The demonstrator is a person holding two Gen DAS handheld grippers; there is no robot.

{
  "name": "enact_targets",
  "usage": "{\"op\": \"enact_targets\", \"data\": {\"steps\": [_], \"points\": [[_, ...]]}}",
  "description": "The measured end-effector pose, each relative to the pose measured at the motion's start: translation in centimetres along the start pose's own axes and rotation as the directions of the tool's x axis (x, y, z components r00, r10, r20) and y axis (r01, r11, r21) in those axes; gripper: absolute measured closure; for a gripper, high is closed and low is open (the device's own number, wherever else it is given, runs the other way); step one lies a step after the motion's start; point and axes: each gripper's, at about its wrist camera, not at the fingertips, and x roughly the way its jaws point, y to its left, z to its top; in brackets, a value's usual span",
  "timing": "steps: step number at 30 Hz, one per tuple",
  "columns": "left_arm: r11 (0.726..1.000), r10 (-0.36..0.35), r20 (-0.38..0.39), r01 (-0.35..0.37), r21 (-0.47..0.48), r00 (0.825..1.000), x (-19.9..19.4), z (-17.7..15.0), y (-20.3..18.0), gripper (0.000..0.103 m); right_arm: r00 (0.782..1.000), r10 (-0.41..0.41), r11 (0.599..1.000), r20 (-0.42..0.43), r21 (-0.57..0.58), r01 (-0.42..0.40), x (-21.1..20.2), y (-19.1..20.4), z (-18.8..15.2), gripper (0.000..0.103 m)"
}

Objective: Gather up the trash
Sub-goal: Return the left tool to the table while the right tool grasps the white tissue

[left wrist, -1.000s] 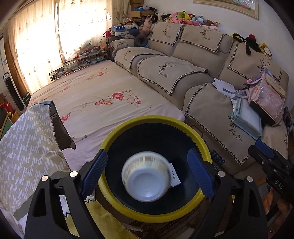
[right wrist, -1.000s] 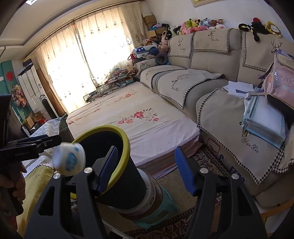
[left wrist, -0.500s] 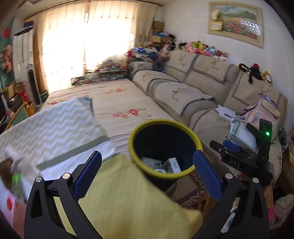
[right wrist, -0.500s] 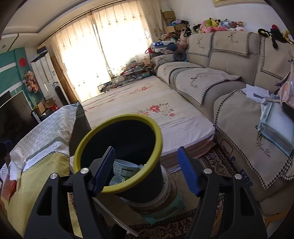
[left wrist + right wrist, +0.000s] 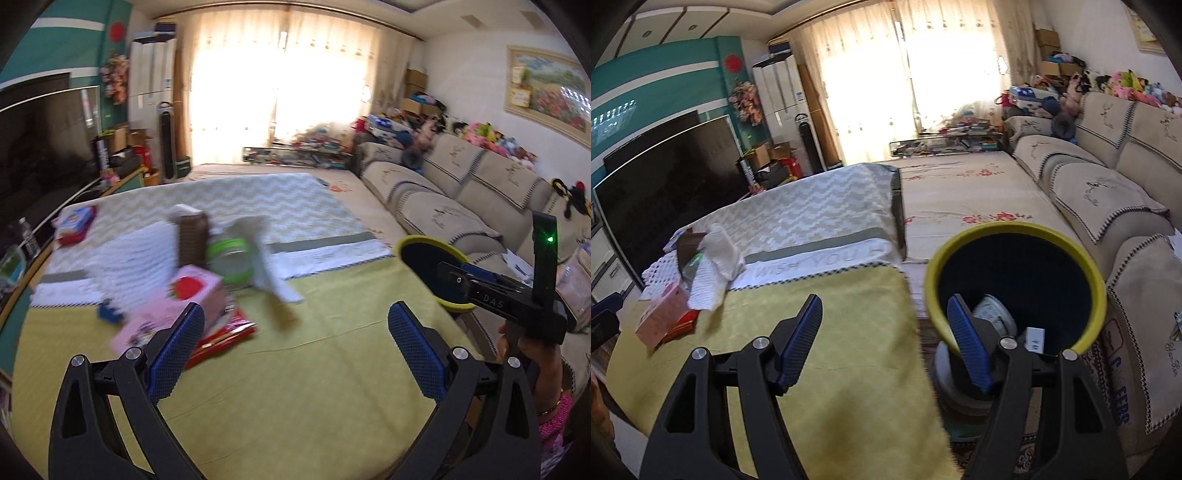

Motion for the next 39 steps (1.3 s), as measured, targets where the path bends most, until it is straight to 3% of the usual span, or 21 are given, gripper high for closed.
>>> {"op": "enact_targets", "data": {"steps": [7, 11, 20, 27, 28, 29, 30, 39], "points": [[0.994, 0.074, 0.031, -0.071, -0.082, 0.997, -2.3, -2.5, 6.2, 0.005, 0.984, 0.163, 0.982, -0.069, -0.089, -0.169, 2.0, 7.4, 1.1, 0.036], [0.991, 0.101, 0.017, -0.099, -0.087, 0.995, -1.6, -3.8, 7.4, 0.005, 0.974, 0.195, 0.967, -0.113, -0.145, -0.210, 4.0, 11.4, 2.1, 0.040], [0.988, 0.105, -0.006, -0.105, -0.115, 0.994, 1.3, -6.0, 8.6, 0.005, 0.970, 0.120, 0.965, -0.210, -0.204, -0.164, 9.1, 15.4, 2.4, 0.060], [0.985, 0.086, 0.011, -0.083, -0.149, 0.996, 1.8, -6.2, 9.0, 0.005, 0.969, 0.075, 0.964, -0.235, -0.231, -0.130, 11.9, 16.6, 3.2, 0.068], [0.984, 0.090, 0.013, -0.087, -0.154, 0.996, 1.8, -6.1, 9.1, 0.005, 0.969, 0.078, 0.963, -0.236, -0.233, -0.135, 12.1, 16.8, 3.3, 0.078], [0.984, 0.090, 0.012, -0.088, -0.158, 0.996, 1.9, -6.1, 9.2, 0.005, 0.968, 0.085, 0.962, -0.236, -0.234, -0.141, 12.2, 16.9, 3.3, 0.094], [0.983, 0.090, 0.009, -0.088, -0.159, 0.996, 1.9, -6.0, 9.1, 0.005, 0.969, 0.087, 0.962, -0.232, -0.232, -0.142, 12.3, 16.9, 3.3, 0.099], [0.986, 0.103, 0.005, -0.101, -0.136, 0.995, 2.1, -6.2, 8.7, 0.005, 0.991, 0.101, 0.974, -0.092, -0.196, -0.117, 8.3, 15.8, 5.0, 0.101]]}}
